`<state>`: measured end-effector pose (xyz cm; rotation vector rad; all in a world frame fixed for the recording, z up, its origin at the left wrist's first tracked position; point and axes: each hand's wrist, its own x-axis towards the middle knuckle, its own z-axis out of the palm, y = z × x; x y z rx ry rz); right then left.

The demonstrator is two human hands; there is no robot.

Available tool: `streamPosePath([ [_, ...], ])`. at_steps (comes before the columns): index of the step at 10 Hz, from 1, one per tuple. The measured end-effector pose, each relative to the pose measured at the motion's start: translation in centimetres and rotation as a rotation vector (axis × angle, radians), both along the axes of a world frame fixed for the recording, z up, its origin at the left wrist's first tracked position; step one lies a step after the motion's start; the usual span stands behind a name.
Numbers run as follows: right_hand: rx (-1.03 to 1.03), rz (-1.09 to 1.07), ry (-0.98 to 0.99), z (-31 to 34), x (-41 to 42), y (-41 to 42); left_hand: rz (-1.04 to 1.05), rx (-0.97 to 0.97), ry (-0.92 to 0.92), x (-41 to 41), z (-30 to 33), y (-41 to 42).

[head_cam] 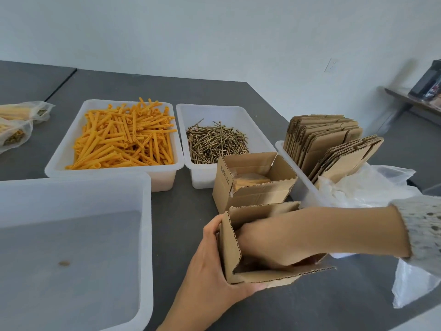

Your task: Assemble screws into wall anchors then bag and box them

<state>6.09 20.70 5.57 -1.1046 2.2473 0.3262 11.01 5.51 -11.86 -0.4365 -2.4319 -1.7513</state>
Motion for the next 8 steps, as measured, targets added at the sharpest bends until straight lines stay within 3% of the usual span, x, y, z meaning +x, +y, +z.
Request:
streamPosePath([
  [2,-0.135,-0.104,0.017,0.6,1.7,1.5,0.041,0.004,-0.033,0.2,0.3,0.3],
  [3,-0.277,-0.120,0.134,0.8,4.1,4.3,0.139,-0.010,-0.013,0.5,0.5,1.6],
  [4,-0.490,-0.122,0.361,0.6,6.9,5.7,0.257,-0.158,0.083,0.7,0.6,3.3],
  [5,-0.586,-0.113,0.408,-0.3,8.4,7.1,0.331,-0.268,0.110,0.2,0.4,4.7],
  [8,-0.646,-0.162,0.368,-2.1,10.3,11.6,0.361,-0.295,-0.071,-1.5,0.6,6.0],
])
